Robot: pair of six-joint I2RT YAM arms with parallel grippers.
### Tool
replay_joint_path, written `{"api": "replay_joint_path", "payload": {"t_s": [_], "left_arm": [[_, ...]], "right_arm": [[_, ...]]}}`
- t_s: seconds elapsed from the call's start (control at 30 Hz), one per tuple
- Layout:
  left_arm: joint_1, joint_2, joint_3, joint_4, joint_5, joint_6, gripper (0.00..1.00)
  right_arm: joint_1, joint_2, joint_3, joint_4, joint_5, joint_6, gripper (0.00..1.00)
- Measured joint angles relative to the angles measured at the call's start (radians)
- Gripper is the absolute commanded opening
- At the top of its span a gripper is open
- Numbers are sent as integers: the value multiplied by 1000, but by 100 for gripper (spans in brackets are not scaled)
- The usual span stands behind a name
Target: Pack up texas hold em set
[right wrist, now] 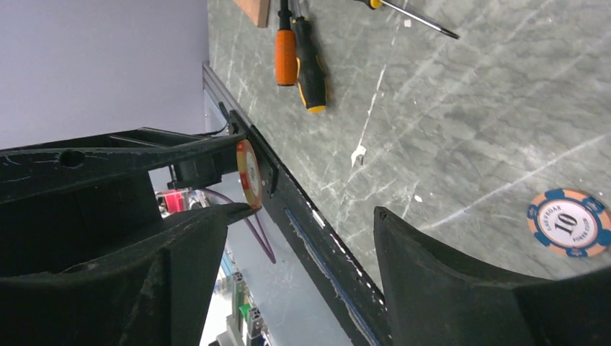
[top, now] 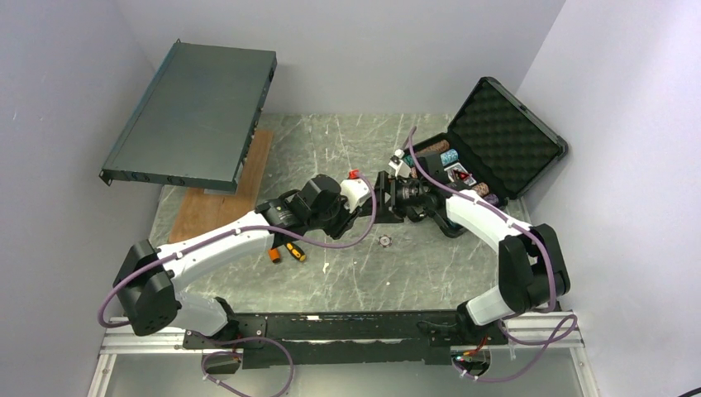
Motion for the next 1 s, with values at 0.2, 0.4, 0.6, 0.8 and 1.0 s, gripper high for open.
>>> {"api": "replay_joint_path", "payload": {"t_s": [0.2, 0.4, 0.6, 0.8, 1.0], "left_arm": [[0, 2, 0, 0, 2, 18, 5], [0, 17, 0, 0, 16, 17, 5], [0, 23, 1, -2, 19, 17, 4], [-3, 45, 13, -21, 18, 17, 3], [-6, 47, 17, -37, 17, 13, 3]], "right_arm": [[38, 0, 0, 64, 1, 40, 58], [85, 18, 0, 117, 0, 71, 49], [113, 36, -1, 156, 0, 90, 37], [128, 39, -16, 190, 1, 106, 17], [127, 44, -51, 240, 1, 126, 0]]}}
